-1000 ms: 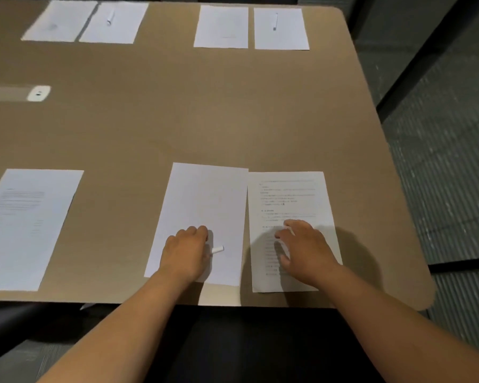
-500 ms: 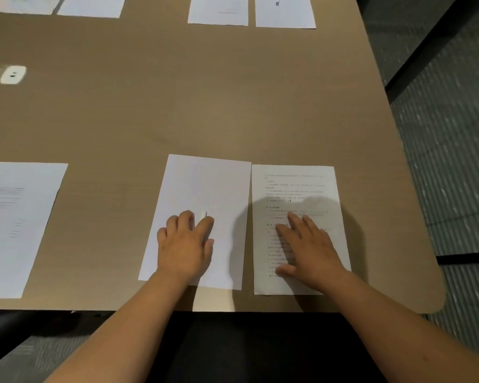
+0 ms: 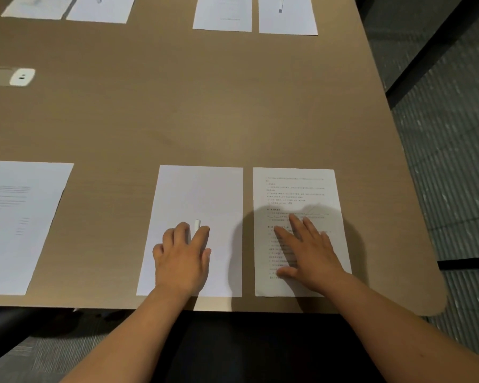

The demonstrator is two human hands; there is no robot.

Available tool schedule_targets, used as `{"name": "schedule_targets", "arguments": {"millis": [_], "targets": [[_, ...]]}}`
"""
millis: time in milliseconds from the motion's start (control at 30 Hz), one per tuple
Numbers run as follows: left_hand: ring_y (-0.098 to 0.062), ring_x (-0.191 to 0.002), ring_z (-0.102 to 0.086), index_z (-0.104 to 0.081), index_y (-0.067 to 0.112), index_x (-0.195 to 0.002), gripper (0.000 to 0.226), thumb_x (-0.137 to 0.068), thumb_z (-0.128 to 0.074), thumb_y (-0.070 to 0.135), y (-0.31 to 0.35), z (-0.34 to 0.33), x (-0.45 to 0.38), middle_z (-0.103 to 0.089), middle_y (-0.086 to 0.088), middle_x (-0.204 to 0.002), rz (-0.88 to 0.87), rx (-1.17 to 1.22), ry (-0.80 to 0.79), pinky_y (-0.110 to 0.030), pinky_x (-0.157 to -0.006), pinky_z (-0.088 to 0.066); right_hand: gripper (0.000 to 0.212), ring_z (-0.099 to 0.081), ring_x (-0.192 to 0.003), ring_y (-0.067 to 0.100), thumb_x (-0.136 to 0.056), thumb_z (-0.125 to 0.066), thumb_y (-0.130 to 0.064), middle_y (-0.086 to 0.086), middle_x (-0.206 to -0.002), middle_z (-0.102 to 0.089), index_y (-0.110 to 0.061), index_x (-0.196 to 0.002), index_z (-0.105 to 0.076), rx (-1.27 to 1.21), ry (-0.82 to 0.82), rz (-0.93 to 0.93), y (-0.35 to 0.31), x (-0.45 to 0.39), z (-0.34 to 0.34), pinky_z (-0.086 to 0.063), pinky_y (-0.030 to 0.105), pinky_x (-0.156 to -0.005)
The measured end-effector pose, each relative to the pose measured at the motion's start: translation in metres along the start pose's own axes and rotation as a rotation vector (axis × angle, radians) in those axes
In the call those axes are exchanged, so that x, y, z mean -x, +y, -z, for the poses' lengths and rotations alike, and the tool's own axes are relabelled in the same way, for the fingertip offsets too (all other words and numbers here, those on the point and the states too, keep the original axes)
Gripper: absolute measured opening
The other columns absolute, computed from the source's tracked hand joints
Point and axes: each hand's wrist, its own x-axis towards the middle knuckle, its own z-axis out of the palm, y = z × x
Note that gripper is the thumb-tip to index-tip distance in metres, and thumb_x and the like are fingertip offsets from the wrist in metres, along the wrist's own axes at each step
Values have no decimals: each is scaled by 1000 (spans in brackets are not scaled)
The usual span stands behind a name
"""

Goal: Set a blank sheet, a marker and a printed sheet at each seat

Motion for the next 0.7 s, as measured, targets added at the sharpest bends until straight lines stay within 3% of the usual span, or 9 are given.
{"name": "schedule_targets", "arguments": {"millis": [533, 633, 700], "targets": [[-29, -118, -42, -44, 35, -130, 43, -89, -55, 41, 2, 7, -2, -44, -8, -133, -7, 9, 2, -43, -90, -43, 94, 17, -149, 24, -81, -64, -60, -7, -162, 17, -43, -150, -2, -20, 9, -21, -2, 3, -1, 4, 56, -119], [-31, -112, -49, -48, 32, -128, 43, -88, -59, 40, 3, 18, -4, -50, -10, -129, -29, 27, 61, -43, -85, -47, 85, 9, -150, 23, -84, -60, -61, -7, -163, 8, -42, -150, -10, -37, 87, -8, -4, 5, 5, -1, 54, -121], [-32, -100, -56, -57, 23, -122, 39, -86, -62, 37, 2, 27, -7, -59, -11, -116, -46, 19, 108, -42, -77, -48, 74, -9, -150, 22, -87, -56, -60, -7, -162, -10, -40, -148, -21, -60, 176, -3, -8, 6, 11, -13, 51, -121]]}}
